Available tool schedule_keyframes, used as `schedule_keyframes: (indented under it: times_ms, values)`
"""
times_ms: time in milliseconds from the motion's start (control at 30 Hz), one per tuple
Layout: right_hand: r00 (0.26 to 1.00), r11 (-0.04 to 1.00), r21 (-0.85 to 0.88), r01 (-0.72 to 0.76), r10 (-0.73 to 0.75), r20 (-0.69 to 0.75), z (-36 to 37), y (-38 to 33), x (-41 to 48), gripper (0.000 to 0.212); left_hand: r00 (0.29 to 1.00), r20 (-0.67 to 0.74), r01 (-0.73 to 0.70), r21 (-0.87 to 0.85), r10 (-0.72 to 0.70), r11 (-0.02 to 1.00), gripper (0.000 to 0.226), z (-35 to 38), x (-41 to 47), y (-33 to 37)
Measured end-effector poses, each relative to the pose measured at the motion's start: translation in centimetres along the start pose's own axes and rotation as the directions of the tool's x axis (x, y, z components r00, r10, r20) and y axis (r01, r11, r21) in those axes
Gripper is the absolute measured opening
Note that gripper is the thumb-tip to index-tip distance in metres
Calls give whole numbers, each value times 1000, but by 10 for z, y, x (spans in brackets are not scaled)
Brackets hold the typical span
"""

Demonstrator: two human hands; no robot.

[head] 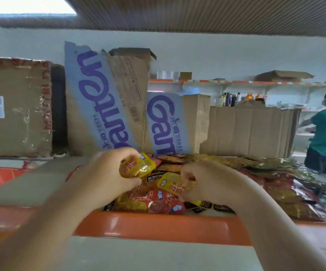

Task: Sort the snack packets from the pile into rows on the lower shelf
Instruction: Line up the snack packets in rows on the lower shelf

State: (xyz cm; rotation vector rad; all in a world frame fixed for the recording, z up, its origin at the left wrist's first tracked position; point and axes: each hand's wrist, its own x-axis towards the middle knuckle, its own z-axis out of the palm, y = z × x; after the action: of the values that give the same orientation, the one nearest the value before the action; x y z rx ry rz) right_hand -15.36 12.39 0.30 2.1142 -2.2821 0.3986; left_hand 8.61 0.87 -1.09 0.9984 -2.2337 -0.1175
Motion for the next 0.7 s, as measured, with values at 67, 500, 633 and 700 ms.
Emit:
schedule_keyframes:
  times_ms: [67,500,633,700]
  values:
    - [999,999,-31,30,-29,22,-3,3,-1,38,1000,-20,-16,31,17,999,63,11,-5,8]
    - [805,924,210,321,-149,-575,-2,-11,0,28,911,-399,-53,135,104,989,60,-24,-38,38]
    - [742,890,230,394,-160,-651,6,-31,3,26,871,-480,-38,144,104,989,60,-42,-58,33]
    - [720,872,251,420,-152,-677,8,-44,6,25,860,-500,-32,142,99,989,59,-53,-68,28]
